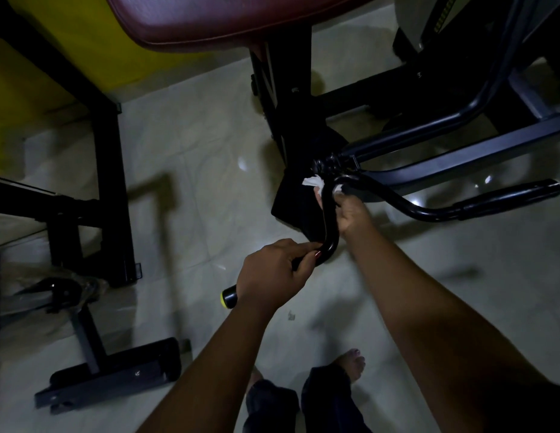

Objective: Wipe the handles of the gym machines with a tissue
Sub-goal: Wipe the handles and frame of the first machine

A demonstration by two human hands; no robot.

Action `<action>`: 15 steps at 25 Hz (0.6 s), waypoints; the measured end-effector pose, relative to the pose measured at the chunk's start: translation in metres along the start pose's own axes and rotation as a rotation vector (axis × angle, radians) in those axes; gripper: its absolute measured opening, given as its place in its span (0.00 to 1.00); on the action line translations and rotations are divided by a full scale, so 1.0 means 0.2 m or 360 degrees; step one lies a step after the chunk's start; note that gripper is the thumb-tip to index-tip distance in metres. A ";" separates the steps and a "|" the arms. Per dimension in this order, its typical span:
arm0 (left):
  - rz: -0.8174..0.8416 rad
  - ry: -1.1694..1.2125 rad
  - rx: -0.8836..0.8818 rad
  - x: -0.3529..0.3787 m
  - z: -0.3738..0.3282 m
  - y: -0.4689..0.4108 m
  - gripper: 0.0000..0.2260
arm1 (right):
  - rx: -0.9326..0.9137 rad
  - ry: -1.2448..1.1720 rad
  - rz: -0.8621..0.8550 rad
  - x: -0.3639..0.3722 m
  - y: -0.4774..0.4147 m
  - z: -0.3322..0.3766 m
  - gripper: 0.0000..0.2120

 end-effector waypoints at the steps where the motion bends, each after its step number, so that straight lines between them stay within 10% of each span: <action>1: 0.0000 -0.0003 -0.0006 0.00 0.00 0.00 0.14 | -0.0003 -0.0011 -0.0013 -0.01 0.00 0.00 0.08; 9: 0.0024 0.0036 -0.0008 0.01 0.01 0.00 0.14 | 0.0031 0.0056 -0.0072 -0.01 0.01 0.02 0.07; 15: 0.0221 0.0068 -0.0197 0.06 0.04 -0.03 0.14 | -0.0743 0.0999 -0.0411 -0.08 0.15 0.21 0.04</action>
Point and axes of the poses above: each hand's wrist, its own y-axis away from the middle knuckle, its own x-axis out of the palm, z = x × y, the point moved 10 cm from there along -y, towards the middle knuckle, and after that the axes turned 6 degrees about y, right-handed, at the moved point
